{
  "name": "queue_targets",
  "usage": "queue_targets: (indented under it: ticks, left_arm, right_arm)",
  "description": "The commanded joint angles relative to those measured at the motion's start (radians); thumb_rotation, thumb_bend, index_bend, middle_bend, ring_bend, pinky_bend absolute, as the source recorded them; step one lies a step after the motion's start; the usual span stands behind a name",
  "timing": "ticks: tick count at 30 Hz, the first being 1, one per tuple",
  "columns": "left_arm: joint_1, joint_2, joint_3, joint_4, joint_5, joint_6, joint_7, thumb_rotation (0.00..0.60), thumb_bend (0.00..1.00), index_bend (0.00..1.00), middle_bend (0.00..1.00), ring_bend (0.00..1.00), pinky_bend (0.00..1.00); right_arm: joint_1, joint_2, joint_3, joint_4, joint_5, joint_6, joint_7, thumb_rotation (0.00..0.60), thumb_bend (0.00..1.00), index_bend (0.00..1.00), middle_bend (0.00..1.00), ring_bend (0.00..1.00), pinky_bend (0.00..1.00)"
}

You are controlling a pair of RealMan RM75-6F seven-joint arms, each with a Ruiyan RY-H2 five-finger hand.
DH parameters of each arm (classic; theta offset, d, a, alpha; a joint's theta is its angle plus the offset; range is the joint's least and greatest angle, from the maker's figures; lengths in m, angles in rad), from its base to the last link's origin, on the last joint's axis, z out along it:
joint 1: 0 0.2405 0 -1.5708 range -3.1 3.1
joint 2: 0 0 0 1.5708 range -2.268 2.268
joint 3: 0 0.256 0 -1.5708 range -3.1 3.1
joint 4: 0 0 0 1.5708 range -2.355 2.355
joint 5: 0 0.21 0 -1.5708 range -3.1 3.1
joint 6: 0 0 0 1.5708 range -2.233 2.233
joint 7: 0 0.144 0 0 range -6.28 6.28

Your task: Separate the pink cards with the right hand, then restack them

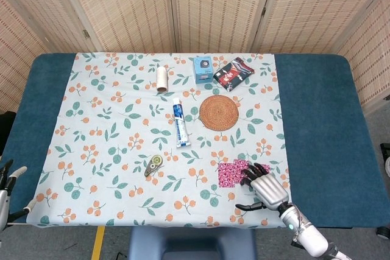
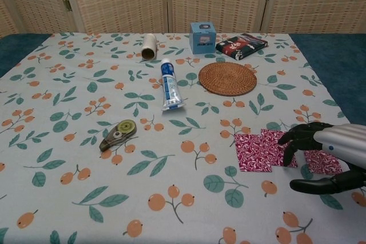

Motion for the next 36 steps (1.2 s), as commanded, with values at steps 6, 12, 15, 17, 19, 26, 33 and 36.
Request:
queue_targets:
  ticks: [6,12,15,17,19,26,33,36]
  left_arm:
    - [0.003,-0.001,0.002,0.0,0.001,0.004,0.0,0.6,0.26,0.22,0.06,0.12,0.0]
    - [0.006,-0.002,0.002,0.004,-0.002,0.003,-0.002,0.6,0.26,0.22,0.06,0.12,0.0]
    - [0.006,-0.002,0.003,0.006,-0.002,0.001,-0.003,0.6,0.26,0.22,0.06,0.12,0.0]
    - [0.007,-0.003,0.003,0.007,-0.004,0.002,-0.005,0.6,0.26,0.22,0.06,0.12,0.0]
    - [0.009,-0.003,0.002,0.01,-0.006,0.002,-0.006,0.6,0.26,0.22,0.06,0.12,0.0]
    - [0.009,-0.007,0.003,0.016,-0.004,0.0,-0.01,0.6,0.26,0.22,0.06,0.12,0.0]
    - [0.011,-0.009,0.004,0.022,-0.007,-0.002,-0.013,0.6,0.26,0.22,0.06,0.12,0.0]
    - [0.011,-0.01,0.004,0.024,-0.006,-0.002,-0.014,0.6,0.26,0.22,0.06,0.12,0.0]
  right_arm:
    - [0.001,-0.019,0.007,0.025,-0.004,0.0,-0.03,0.068,0.18,0.31,0.16,0.0,0.0]
    - [0.008,-0.034,0.023,0.039,0.009,-0.006,-0.047,0.067,0.18,0.31,0.16,0.0,0.0]
    - [0.012,-0.039,0.028,0.039,0.013,-0.012,-0.052,0.068,0.18,0.31,0.16,0.0,0.0]
    - [0.014,-0.038,0.025,0.033,0.009,-0.015,-0.049,0.068,0.18,0.31,0.16,0.0,0.0]
    - [0.012,-0.035,0.02,0.028,0.006,-0.015,-0.051,0.07,0.18,0.31,0.16,0.0,0.0]
    - [0.008,-0.038,0.009,0.03,0.001,-0.017,-0.071,0.069,0.18,0.31,0.16,0.0,0.0]
    - [0.009,-0.055,0.022,0.051,0.007,-0.007,-0.104,0.071,0.18,0.31,0.16,0.0,0.0]
    - [0.012,-0.06,0.031,0.06,0.016,-0.007,-0.11,0.068,0.18,0.31,0.16,0.0,0.0]
